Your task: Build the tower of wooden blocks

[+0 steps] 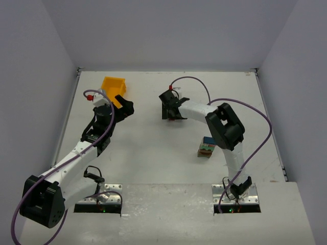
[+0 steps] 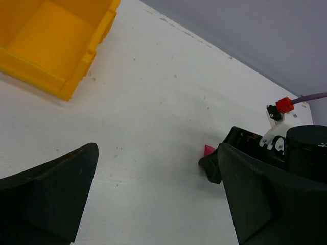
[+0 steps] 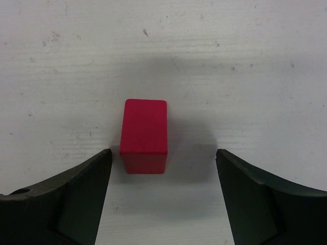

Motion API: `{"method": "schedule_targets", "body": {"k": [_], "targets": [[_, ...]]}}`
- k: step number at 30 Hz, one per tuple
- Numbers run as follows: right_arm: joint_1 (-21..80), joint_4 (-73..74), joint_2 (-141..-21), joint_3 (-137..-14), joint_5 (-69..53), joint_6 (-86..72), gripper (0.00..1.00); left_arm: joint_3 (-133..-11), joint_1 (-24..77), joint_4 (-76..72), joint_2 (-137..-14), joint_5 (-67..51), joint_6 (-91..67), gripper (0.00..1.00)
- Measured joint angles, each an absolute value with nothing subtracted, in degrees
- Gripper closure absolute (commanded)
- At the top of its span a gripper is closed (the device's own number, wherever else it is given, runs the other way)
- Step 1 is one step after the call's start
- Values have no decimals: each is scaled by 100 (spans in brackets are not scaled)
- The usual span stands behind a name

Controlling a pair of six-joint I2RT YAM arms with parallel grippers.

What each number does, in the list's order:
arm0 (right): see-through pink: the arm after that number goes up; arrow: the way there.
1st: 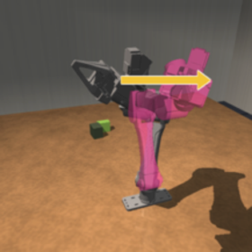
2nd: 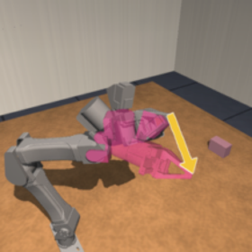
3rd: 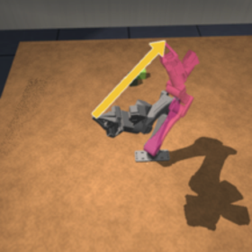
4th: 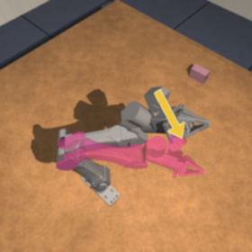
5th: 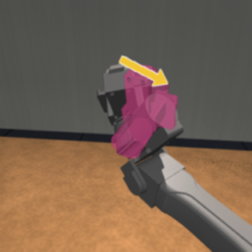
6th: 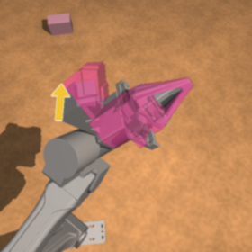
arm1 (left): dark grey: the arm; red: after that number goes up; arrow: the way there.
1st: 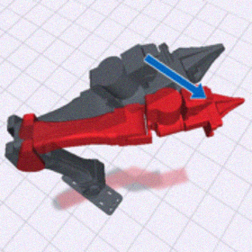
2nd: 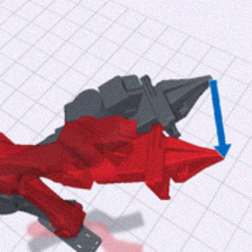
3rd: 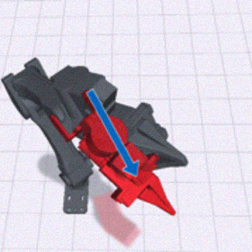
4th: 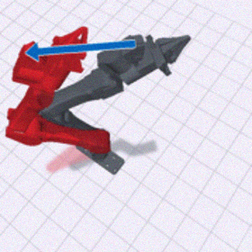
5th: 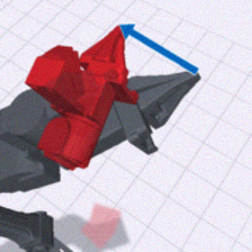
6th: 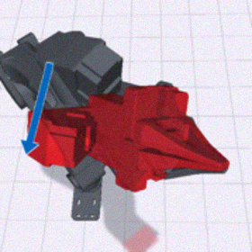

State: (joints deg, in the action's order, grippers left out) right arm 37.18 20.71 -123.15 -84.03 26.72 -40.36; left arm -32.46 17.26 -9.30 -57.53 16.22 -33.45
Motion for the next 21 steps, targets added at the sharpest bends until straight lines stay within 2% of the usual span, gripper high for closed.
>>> {"method": "schedule_targets", "body": {"k": [4, 5, 7, 13, 16, 21], "targets": [[3715, 1947, -12315, -8399, 2524, -4135, 26, -3245, 1726, -936, -5754, 1613, -3345, 0], [3715, 1918, -12315, -8399, 2505, -4157, 30, -3245, 1726, -941, -5754, 1604, -3345, 0], [3715, 1872, -12315, -8398, 2487, -4189, 32, -3245, 1726, -958, -5754, 1595, -3345, 0], [3711, 1750, -12315, -8370, 2527, -4229, 47, -3245, 1726, -1017, -5786, 1581, -3345, 0], [3710, 1709, -12315, -8345, 2568, -4233, 51, -3245, 1726, -1020, -5797, 1581, -3345, 0], [3708, 1676, -12315, -8331, 2672, -4234, 52, -3245, 1726, -1031, -5808, 1579, -3345, 0]]}}
